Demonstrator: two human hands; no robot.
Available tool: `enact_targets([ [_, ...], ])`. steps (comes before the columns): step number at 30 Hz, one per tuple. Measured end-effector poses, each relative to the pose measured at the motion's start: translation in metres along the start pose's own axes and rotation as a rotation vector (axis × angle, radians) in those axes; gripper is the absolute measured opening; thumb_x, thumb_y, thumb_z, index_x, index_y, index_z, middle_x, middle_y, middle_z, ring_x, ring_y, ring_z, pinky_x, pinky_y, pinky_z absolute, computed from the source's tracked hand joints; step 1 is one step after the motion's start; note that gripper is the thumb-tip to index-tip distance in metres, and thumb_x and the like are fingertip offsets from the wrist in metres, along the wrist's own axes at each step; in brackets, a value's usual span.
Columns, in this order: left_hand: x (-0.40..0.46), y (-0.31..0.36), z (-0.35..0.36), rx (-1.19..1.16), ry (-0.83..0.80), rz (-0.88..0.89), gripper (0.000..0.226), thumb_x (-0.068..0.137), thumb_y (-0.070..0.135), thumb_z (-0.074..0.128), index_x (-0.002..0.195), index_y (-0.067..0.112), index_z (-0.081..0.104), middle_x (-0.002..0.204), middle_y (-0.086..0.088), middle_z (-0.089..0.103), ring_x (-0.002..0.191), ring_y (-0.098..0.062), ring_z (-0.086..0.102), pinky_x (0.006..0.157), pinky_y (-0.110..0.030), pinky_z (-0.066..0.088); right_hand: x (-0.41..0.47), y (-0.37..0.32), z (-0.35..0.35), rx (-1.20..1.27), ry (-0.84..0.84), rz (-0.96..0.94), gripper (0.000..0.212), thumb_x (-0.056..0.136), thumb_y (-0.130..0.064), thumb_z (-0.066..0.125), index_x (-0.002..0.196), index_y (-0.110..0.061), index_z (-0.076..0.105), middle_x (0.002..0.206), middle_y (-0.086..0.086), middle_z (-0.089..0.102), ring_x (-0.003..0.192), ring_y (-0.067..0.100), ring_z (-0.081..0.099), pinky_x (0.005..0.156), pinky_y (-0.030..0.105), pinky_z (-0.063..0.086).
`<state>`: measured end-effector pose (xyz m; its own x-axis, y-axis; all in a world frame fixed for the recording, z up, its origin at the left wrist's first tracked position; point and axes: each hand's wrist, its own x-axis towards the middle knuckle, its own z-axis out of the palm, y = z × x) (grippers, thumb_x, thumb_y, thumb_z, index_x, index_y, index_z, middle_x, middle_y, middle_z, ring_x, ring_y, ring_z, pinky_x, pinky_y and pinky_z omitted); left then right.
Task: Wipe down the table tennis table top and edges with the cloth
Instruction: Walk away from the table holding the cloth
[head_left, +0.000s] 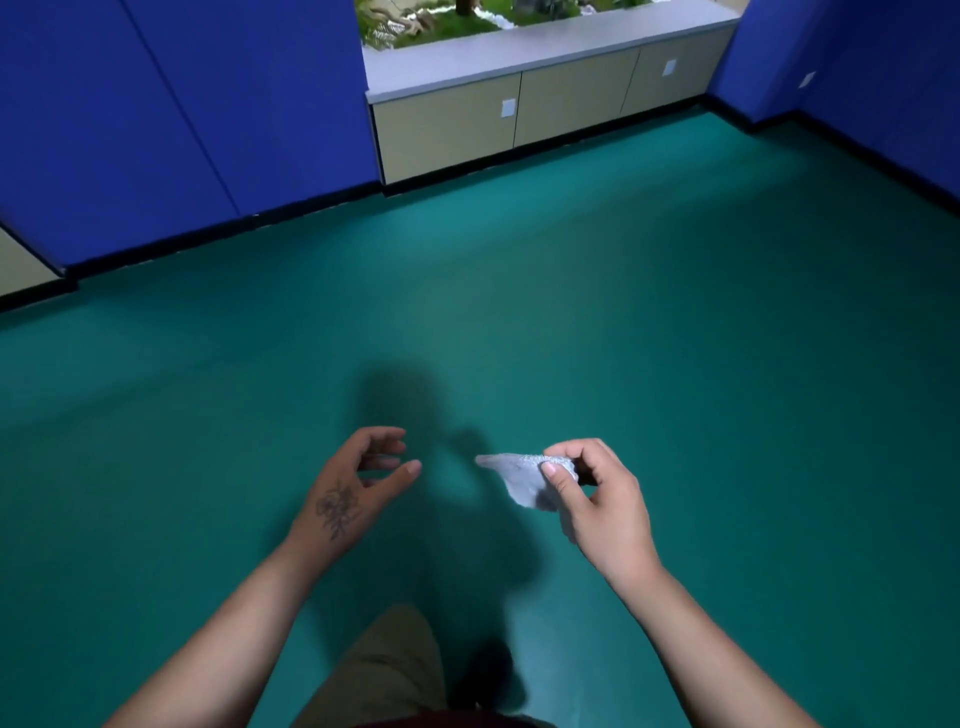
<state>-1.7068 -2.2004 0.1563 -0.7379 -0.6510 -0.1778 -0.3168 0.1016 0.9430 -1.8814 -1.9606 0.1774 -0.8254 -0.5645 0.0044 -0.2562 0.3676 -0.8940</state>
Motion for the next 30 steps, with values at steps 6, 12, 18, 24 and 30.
enact_targets([
  [6, 0.112, 0.016, 0.015, -0.053, 0.029, 0.004, 0.046, 0.077, 0.043, 0.080, 0.119, 0.029, 0.069, 0.116, 0.003, 0.074, 0.105, -0.011, 0.071, 0.088, -0.025, 0.058, 0.122, 0.009, 0.001, -0.024, -0.055, -0.003, 0.018, 0.101, -0.020, 0.073, 0.095, -0.036, 0.070, 0.100, -0.014, 0.069, 0.096, 0.014, 0.066, 0.087, 0.036, 0.054],
  [12, 0.261, 0.025, 0.015, -0.096, 0.009, -0.001, 0.058, 0.069, 0.059, 0.080, 0.118, 0.030, 0.069, 0.115, 0.002, 0.074, 0.103, -0.011, 0.071, 0.088, -0.029, 0.058, 0.256, 0.012, 0.016, -0.030, -0.006, 0.041, 0.022, 0.103, -0.021, 0.072, 0.096, -0.041, 0.069, 0.099, -0.013, 0.068, 0.091, 0.015, 0.069, 0.080, 0.036, 0.054],
  [18, 0.406, 0.060, 0.006, -0.100, -0.028, -0.001, 0.044, 0.076, 0.041, 0.082, 0.117, 0.028, 0.068, 0.115, 0.001, 0.073, 0.101, -0.012, 0.071, 0.086, -0.029, 0.057, 0.383, 0.001, 0.024, -0.009, 0.076, 0.056, 0.032, 0.099, -0.013, 0.075, 0.096, -0.045, 0.069, 0.095, -0.013, 0.070, 0.089, 0.012, 0.067, 0.078, 0.018, 0.049],
  [24, 0.528, 0.094, 0.004, -0.110, -0.038, -0.008, 0.057, 0.068, 0.057, 0.083, 0.117, 0.030, 0.068, 0.115, 0.003, 0.074, 0.099, -0.008, 0.071, 0.089, -0.036, 0.056, 0.505, -0.007, 0.029, -0.005, 0.087, 0.055, 0.026, 0.098, -0.010, 0.076, 0.094, -0.035, 0.070, 0.095, -0.013, 0.072, 0.090, 0.012, 0.068, 0.081, 0.025, 0.051],
  [30, 0.665, 0.107, 0.024, -0.085, -0.011, -0.036, 0.058, 0.066, 0.060, 0.080, 0.116, 0.032, 0.068, 0.116, 0.003, 0.074, 0.099, -0.010, 0.072, 0.086, -0.031, 0.056, 0.657, 0.015, 0.031, 0.007, 0.077, 0.064, 0.025, 0.096, -0.007, 0.076, 0.091, -0.031, 0.070, 0.093, -0.012, 0.071, 0.088, 0.009, 0.067, 0.077, 0.017, 0.048],
])
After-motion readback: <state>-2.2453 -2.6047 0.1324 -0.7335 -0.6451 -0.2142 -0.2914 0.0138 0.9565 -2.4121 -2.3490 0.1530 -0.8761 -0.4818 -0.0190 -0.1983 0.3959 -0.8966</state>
